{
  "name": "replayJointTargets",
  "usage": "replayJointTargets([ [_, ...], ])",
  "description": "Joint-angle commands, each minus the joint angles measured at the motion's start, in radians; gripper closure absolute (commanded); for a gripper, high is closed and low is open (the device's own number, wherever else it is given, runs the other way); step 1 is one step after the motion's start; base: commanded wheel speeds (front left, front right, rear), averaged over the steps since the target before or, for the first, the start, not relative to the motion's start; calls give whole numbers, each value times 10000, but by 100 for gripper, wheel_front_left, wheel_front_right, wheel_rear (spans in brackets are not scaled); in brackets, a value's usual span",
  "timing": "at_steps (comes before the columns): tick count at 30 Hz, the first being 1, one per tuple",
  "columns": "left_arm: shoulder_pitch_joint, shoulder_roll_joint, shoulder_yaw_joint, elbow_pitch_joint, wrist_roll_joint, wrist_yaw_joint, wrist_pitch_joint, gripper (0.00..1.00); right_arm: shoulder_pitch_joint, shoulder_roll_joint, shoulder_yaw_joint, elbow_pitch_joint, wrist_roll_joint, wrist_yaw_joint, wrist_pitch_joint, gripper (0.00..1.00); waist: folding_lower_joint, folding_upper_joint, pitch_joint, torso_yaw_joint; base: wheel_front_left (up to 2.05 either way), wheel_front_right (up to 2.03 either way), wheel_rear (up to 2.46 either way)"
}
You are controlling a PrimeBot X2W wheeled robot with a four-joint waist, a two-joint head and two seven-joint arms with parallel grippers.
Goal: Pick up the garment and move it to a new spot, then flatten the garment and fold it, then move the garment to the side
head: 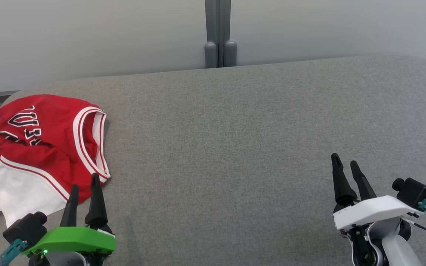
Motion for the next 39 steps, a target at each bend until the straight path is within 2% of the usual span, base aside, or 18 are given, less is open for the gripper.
replayJointTargets([
  [1,-5,126,-31,-143,374,54,-94,0,-220,-56,46,-156,-315,4,-113,0,0,0,1,1,0,0,0],
  [23,156,178,-228,-350,2795,-116,-659,0,-232,-75,272,-181,-2514,5,-691,0,0,0,89,64,0,0,0],
  [39,315,124,-317,-396,3985,-174,-1020,0,-233,-88,369,-209,-3749,5,-1052,0,0,0,64,65,0,0,0],
])
